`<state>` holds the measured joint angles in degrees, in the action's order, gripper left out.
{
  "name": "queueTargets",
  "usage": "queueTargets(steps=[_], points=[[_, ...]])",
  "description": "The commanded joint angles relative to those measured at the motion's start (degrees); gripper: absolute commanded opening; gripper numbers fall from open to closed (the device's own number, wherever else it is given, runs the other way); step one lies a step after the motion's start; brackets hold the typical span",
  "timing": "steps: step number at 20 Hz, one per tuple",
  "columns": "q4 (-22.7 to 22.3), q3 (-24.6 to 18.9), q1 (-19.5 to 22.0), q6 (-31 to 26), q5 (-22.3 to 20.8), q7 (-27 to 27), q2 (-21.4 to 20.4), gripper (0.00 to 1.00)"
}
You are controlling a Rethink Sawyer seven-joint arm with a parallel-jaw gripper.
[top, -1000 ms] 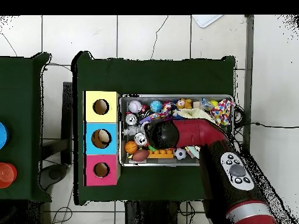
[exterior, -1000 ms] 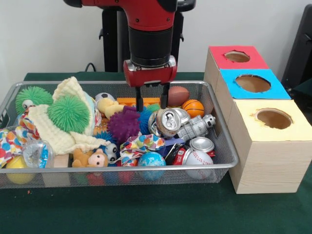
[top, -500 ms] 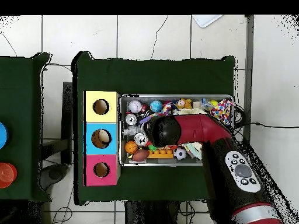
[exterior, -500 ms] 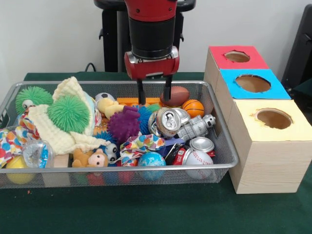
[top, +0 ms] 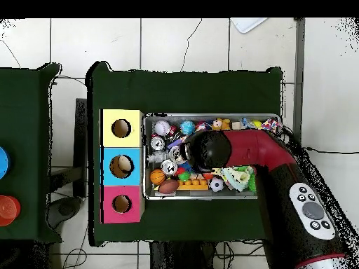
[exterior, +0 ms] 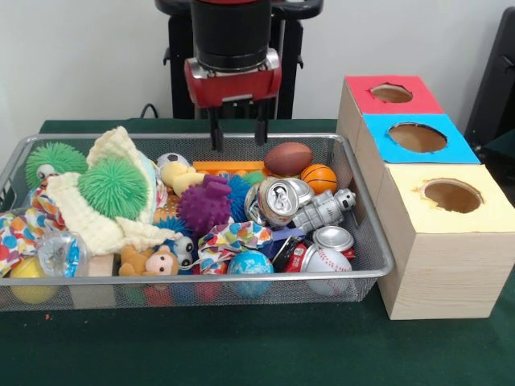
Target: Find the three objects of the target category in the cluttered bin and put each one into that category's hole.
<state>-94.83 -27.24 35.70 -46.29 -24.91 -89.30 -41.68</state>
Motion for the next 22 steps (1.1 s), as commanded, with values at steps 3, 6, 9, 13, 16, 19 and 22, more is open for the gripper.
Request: queueTargets(steps=[3, 6, 9, 13, 16, 19, 22], points=[[6.19, -6.94, 4.66, -6.77, -5.18, 22.12, 1.74, 1.00], [8.16, -8.02, 5.42, -8.17, -5.16, 23.09, 2.37, 1.00], [9.34, -8.72, 5.77, -8.41, -5.47, 23.35, 3.10, 1.00], [11.81, -10.18, 6.55, -7.74, -5.56, 24.11, 5.03, 1.00], [15.05, -10.65, 6.66, -8.65, -6.43, 25.86, 7.15, 1.00], [19.73, -11.64, 6.88, -10.92, -7.19, 29.63, 10.04, 1.00], [23.54, -12.76, 7.55, -12.17, -7.45, 33.29, 13.10, 1.00]])
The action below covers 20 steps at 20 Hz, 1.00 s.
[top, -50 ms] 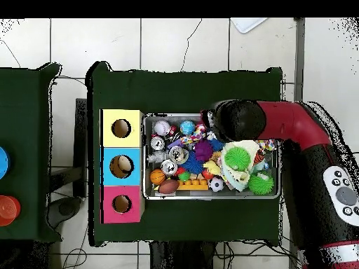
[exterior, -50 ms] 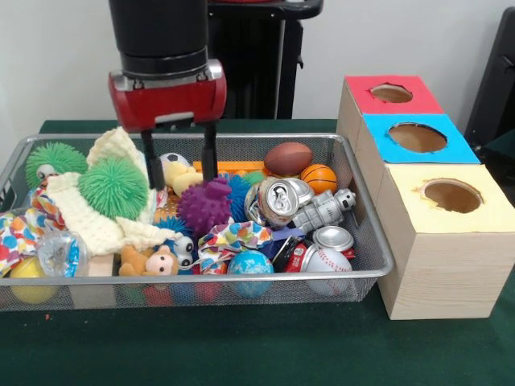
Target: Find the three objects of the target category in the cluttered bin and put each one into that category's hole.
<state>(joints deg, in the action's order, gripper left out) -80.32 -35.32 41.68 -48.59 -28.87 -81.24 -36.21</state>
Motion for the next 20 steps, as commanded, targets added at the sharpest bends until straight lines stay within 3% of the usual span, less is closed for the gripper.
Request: queueTargets(steps=[1, 7, 17, 20], points=[[10.40, -4.94, 1.72, -10.33, -3.57, 26.44, 8.80, 1.00], [17.89, -5.15, 2.12, -13.49, -4.63, 33.57, 14.30, 1.00], [24.27, -1.67, 2.41, -18.34, -8.02, 41.51, 17.47, 1.00], [28.07, -1.15, 1.92, -19.88, -9.34, 43.09, 19.34, 1.00]])
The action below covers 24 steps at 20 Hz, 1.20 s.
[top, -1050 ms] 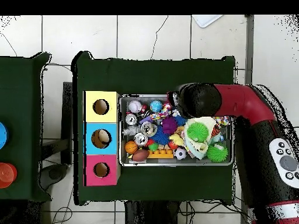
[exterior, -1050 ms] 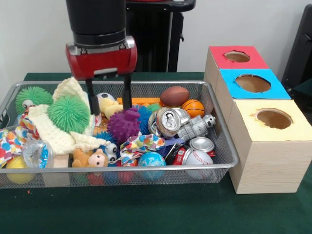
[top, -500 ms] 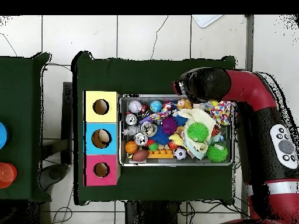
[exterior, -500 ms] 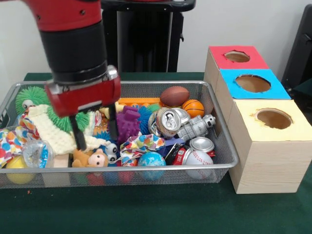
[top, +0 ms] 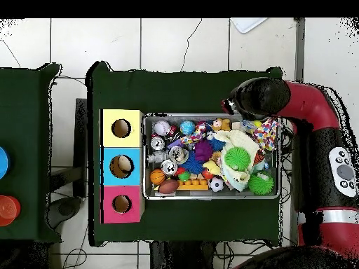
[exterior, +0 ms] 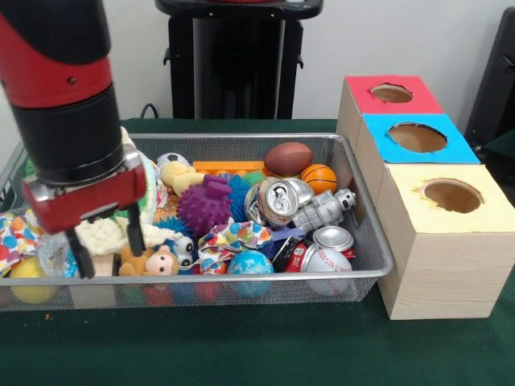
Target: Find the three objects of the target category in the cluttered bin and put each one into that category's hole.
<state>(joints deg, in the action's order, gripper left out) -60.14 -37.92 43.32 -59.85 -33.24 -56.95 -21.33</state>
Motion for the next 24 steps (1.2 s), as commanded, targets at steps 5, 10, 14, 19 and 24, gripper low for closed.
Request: queueTargets(steps=[5, 10, 14, 19, 24], points=[[7.91, 4.63, -0.36, -14.58, -6.76, 18.27, 0.33, 1.00], [2.89, 6.31, 0.57, -16.38, -6.37, 17.26, -4.58, 1.00], [3.68, 6.56, 0.03, -17.31, -6.50, 16.61, -4.16, 1.00], [-3.77, 8.45, 0.75, -18.63, -4.18, 13.06, -9.98, 1.00], [-10.96, 7.36, 2.15, -13.91, -0.67, 9.51, -10.82, 1.00]])
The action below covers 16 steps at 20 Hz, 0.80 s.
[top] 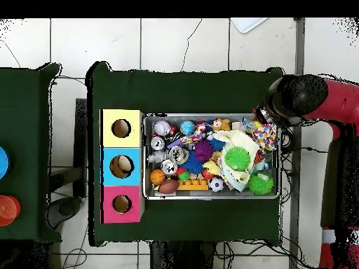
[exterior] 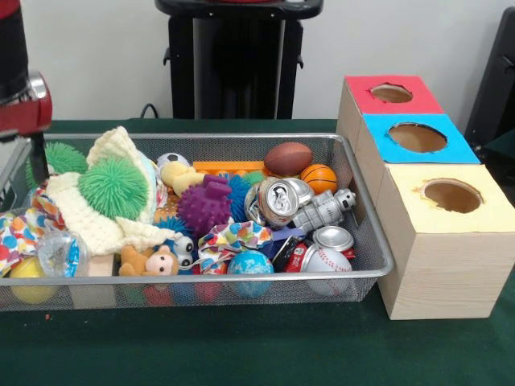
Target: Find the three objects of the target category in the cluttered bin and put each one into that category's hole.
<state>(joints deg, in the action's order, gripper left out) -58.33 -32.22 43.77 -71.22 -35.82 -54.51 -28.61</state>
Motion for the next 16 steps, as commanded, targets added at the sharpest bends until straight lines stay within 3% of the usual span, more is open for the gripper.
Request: queueTargets(steps=[1, 5, 16], points=[[-13.23, 1.16, 1.98, 0.26, 2.10, 5.84, -1.70, 1.00], [-14.48, -0.30, 3.28, 6.41, 2.36, 5.55, 3.22, 1.00], [-18.47, 0.21, 4.33, 6.66, 3.12, 4.30, 1.55, 1.00]])
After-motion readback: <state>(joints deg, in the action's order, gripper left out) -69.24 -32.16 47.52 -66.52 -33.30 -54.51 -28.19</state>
